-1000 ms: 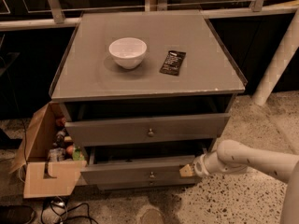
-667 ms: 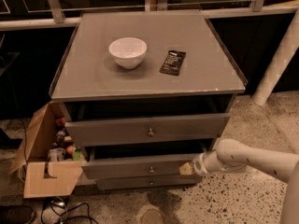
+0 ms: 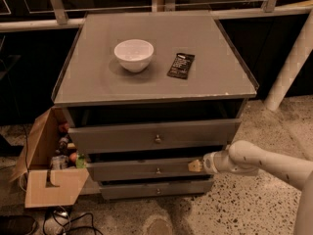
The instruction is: Close middle drawer
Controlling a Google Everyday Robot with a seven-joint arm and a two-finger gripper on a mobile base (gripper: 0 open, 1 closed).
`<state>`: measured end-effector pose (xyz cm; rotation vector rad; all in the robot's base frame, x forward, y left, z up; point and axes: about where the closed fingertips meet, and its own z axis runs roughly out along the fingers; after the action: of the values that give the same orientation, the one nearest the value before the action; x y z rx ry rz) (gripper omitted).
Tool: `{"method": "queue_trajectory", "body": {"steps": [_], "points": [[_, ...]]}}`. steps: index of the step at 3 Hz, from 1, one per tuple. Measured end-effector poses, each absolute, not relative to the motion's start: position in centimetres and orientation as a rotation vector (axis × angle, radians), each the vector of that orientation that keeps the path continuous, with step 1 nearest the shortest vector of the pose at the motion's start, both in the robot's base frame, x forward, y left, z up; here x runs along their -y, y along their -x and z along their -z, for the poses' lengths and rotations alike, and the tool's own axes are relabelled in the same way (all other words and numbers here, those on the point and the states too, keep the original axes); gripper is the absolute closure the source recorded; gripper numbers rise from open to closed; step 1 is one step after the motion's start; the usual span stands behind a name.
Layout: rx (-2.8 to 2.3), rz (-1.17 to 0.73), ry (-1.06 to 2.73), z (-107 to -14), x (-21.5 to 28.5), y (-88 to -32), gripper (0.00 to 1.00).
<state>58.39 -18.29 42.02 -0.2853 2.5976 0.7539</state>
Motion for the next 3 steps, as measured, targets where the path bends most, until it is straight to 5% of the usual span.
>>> {"method": "queue_trajectory", "body": {"steps": [3], "points": [[-2.573,-0.757,0.252,-42.43,18.47,-59.51,1.0]]}}
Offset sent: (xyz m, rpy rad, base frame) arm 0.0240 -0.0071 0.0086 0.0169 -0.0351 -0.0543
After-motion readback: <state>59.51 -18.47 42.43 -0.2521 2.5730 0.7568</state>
